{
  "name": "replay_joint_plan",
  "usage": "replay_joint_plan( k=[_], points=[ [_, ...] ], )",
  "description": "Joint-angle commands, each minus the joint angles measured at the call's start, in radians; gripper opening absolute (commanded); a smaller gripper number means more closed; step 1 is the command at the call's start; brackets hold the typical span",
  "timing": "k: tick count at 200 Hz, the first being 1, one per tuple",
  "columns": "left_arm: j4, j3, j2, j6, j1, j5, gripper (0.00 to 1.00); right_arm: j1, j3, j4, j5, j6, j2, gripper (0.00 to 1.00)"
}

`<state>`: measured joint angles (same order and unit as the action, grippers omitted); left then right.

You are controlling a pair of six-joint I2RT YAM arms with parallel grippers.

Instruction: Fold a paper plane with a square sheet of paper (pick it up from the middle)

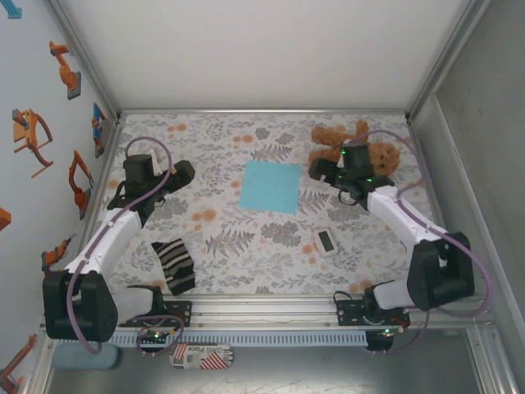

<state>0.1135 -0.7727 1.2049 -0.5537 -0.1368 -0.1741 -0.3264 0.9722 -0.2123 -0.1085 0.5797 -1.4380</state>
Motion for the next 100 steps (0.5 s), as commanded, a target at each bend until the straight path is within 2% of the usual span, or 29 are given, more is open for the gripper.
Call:
replay_joint_plan(
  k=[1,22,66,100],
  points=[
    [0.029,-0.03,0.031,-0.045,-0.012,-0.098,0.96,-0.083,0.073,0.03,-0.062,0.111,-0.115,0.86],
    [0.024,-0.027,0.046,-0.059,-0.02,-0.113,0.96,-0.136,0.138,0.043,-0.036,0.142,-0.235,0.8],
    [0.029,-0.046,0.103,-0.074,-0.039,-0.159,0.96,-0.181,0.281,0.004,-0.078,0.109,-0.454,0.72],
    [0.048,-0.094,0.184,-0.072,-0.067,-0.169,0.96,-0.196,0.361,-0.044,-0.095,0.065,-0.563,0.72]
  ],
)
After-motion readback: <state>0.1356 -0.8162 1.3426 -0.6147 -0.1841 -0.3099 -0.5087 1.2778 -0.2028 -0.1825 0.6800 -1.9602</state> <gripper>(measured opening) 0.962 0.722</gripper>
